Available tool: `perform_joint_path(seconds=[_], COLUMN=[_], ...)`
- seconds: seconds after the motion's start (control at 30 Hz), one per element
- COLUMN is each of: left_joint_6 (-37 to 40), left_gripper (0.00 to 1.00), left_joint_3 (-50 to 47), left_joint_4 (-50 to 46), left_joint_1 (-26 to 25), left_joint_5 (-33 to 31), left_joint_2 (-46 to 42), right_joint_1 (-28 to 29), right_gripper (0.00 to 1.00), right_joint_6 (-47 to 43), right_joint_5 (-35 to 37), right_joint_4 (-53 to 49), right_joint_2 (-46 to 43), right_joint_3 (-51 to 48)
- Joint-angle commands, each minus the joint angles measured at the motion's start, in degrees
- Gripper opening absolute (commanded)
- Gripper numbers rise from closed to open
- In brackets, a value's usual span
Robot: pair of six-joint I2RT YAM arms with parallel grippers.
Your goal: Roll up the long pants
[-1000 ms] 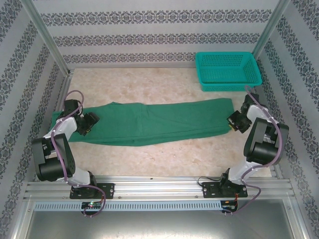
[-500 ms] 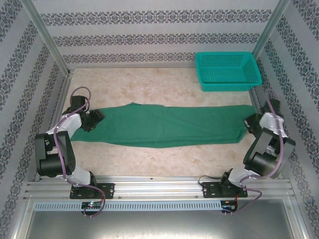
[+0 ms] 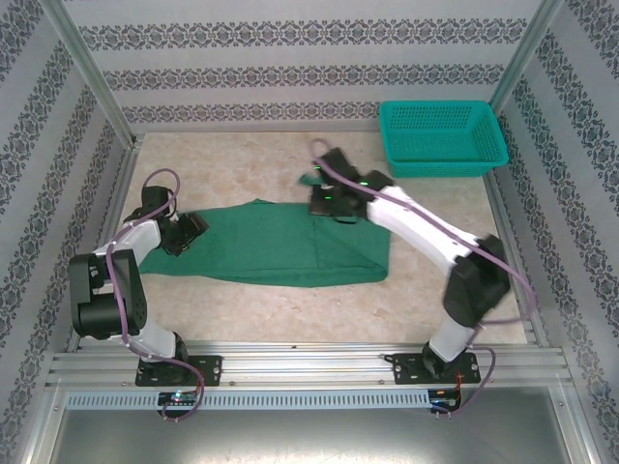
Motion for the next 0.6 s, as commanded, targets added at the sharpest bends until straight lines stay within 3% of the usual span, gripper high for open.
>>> perform_joint_path(seconds=[0.0,0.17,0.2,0.3,0.37,0.57], left_joint_6=[0.8,1.0,1.1,1.5,2.1,4.6], left_gripper=[0.65,0.66,0.66,0.68,0.69,0.72], left_joint_3=[-1.6,-1.8,-1.6,-0.8,-0.1,2.0], left_joint_4=[2.7,3.3,3.1,2.9,2.7,4.2], left_joint_1=[-0.4,-0.4,-0.4,-0.4,-0.4,-1.5], left_joint_5=[1.7,2.3,2.3,3.4,4.0,8.6], left_joint_2=[1.2,1.8,1.8,1.8,2.0,4.5], right_joint_1=[6.8,13.5,14.0,14.2,13.5,7.3], right_gripper=[0.0,0.0,0.08,0.66,0.97,0.98], right_joint_6=[1.0,0.7,0.7,1.6,1.7,4.4], right_joint_5=[-1.3,-7.3,-8.6,-10.8,-9.2,-7.1], right_joint_4=[-5.5,-11.0,-12.1,-11.6,-10.2,-2.1], right_joint_2=[10.9,27.8,29.8,30.3,25.8,9.5], right_joint_3=[11.0,33.1,36.7,38.2,33.5,10.3])
